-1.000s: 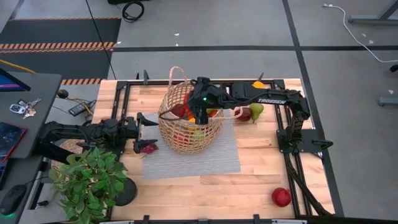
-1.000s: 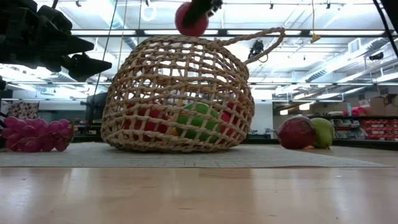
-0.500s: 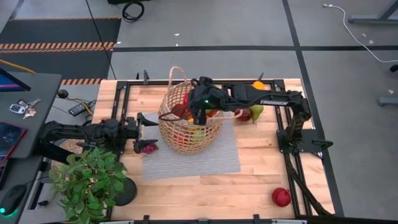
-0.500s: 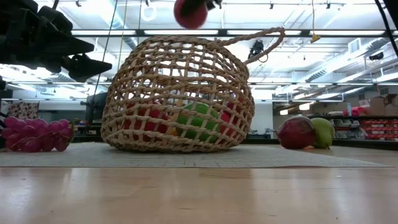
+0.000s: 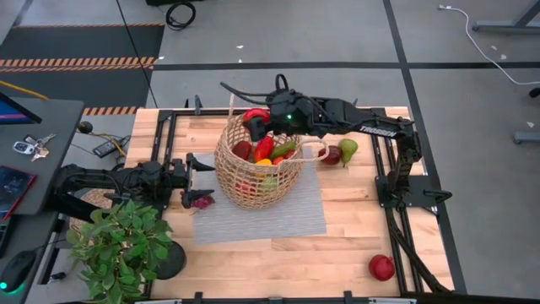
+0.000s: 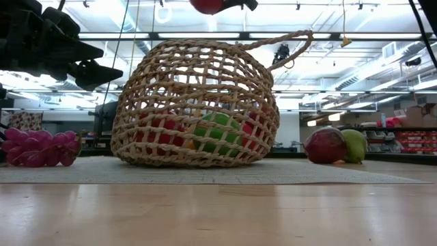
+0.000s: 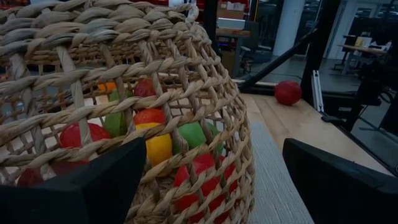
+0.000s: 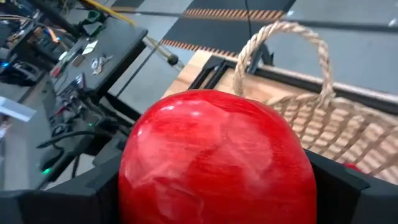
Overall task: Build produce basket
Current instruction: Put the red apple into the brown basket
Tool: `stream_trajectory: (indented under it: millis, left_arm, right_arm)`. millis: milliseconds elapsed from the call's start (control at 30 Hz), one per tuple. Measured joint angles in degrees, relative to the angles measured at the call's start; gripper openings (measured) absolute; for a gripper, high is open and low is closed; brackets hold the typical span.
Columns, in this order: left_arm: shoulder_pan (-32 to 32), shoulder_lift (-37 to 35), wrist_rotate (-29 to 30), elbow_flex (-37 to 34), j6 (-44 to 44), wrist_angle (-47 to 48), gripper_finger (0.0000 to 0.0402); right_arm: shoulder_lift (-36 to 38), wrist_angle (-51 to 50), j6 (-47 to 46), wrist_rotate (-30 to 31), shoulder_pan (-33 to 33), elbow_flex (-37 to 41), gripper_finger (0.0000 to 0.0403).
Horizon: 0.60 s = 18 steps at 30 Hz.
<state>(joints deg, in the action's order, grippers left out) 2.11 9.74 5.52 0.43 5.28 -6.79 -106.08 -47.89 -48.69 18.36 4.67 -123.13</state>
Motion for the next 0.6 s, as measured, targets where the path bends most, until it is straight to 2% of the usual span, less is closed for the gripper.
stream_trajectory:
  millis: [233,467,600]
  left_arm:
    - [0.0,0.0,0.0,0.0,0.0,0.0,0.0386]
    - [0.0,0.0,0.0,0.0,0.0,0.0,0.0386]
    - [0.0,0.0,0.0,0.0,0.0,0.0,0.0386]
  right_arm:
    - [0.0,-3.3,-0.8,-3.8,2.4,0.0,0.0343]
    - [-0.6,-14.5,-0.8,-8.3,6.0,0.0,0.0345]
    - [-0.8,-17.7,2.0,-7.5,6.2,0.0,0.0345]
